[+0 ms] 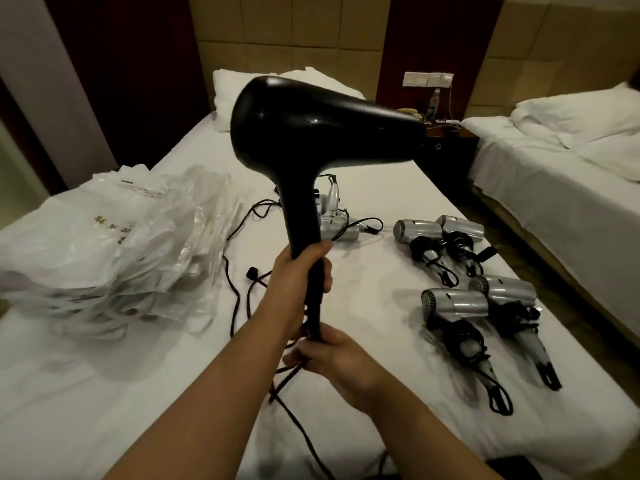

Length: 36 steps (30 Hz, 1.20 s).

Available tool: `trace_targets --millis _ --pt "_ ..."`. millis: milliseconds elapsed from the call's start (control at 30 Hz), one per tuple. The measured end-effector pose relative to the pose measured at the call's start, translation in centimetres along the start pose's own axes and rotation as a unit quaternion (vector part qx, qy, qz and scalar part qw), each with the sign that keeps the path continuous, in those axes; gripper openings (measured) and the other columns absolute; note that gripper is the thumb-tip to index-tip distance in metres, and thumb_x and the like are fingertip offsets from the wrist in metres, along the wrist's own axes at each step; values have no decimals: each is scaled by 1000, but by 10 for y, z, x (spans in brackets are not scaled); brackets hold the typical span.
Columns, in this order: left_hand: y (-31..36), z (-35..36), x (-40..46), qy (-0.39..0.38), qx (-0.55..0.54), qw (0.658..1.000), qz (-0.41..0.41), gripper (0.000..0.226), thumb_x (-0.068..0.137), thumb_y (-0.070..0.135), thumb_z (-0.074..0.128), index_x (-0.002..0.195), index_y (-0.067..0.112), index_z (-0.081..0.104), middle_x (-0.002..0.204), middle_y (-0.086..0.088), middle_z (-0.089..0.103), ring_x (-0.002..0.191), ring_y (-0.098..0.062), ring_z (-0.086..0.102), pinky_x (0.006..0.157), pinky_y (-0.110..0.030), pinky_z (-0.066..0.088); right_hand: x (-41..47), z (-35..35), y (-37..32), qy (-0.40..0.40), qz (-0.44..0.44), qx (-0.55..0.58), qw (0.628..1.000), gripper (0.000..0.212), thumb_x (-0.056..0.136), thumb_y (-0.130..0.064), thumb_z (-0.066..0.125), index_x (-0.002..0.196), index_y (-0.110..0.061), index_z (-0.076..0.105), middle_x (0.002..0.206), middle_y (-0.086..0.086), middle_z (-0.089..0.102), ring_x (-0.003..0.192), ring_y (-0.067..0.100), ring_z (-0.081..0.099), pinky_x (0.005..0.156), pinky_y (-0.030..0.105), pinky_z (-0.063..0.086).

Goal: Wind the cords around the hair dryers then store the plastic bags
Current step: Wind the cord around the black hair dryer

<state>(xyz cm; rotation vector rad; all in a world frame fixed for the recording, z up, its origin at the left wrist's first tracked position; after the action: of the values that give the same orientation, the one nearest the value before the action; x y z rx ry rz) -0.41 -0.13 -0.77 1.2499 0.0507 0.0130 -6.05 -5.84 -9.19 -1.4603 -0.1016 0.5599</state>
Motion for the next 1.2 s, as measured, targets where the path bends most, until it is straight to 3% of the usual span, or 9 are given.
trace_targets --millis 67,167,367,567,733,833,900,1033,1200 --pt "-5 1 -1 -17 -31 999 -21 19 88 31 57 82 13 53 52 -2 47 43 -17 42 50 -27 32 -4 -7 3 0 16 49 999 9 93 -2 49 86 -3 55 48 -2 42 56 19 46 70 28 51" --pt "-10 -2 -2 -23 -64 996 -55 41 68 52 58 81 13 53 49 -1 45 40 -15 40 45 -24 32 -12 -9 4 -41 37 12 998 20 95 -8 49 75 -8 52 46 -5 28 43 12 29 57 26 47" --pt "-16 -43 -2 36 -20 996 -81 34 88 43 56 76 12 50 49 -2 44 38 -15 38 42 -23 32 -19 -29 -3 -110 74 -330 935 23 87 -22 62 64 -15 61 45 -7 41 47 12 34 51 26 29" --pt "-24 -82 -17 71 175 980 -61 28 90 35 59 83 9 52 52 -6 47 39 -17 43 39 -23 38 -22 -53 -18 -78 78 -426 898 30 84 -29 66 57 -21 56 55 -6 47 56 11 40 55 24 34" --pt "-50 -76 -32 26 297 953 -50 16 88 38 61 97 25 56 59 -5 54 43 -16 49 45 -25 43 -20 -41 -36 -89 66 -643 758 30 85 -34 64 62 -25 47 66 -8 48 64 10 43 60 25 35" --pt "-60 -75 -41 -1 339 939 -51 28 85 41 64 107 26 56 63 1 55 45 -10 50 47 -22 44 -23 -52 -62 -25 30 -752 658 33 86 -41 59 63 -25 41 74 -6 50 76 15 44 78 29 31" --pt "-68 -72 -49 -18 358 932 -56 34 82 46 65 110 30 55 65 4 57 46 -8 52 48 -23 45 -24 -56 -75 2 7 -745 667 36 86 -42 58 61 -25 40 69 -8 48 69 13 43 70 25 29" --pt "-79 -64 -55 -53 420 904 -66 64 58 72 63 112 40 50 87 10 62 66 -9 59 60 -30 54 -20 -47 -84 20 -33 -646 762 32 83 -25 64 60 -25 43 64 -9 46 62 8 43 52 19 30" --pt "-81 -60 -56 -56 475 877 -58 64 64 57 73 116 35 42 99 12 59 85 -10 61 73 -29 55 -25 -54 -82 124 -79 -646 749 32 86 -6 49 66 -25 31 76 -2 43 77 20 44 57 28 31"
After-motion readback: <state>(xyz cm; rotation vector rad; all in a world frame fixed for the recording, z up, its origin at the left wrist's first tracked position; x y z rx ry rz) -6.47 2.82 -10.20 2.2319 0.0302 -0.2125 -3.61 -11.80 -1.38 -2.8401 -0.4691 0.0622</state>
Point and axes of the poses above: each hand's wrist, its own x-axis towards the middle knuckle, its own z-axis out of the palm, y = z × x, the point moved 9 cm from there along x, towards the middle knuckle
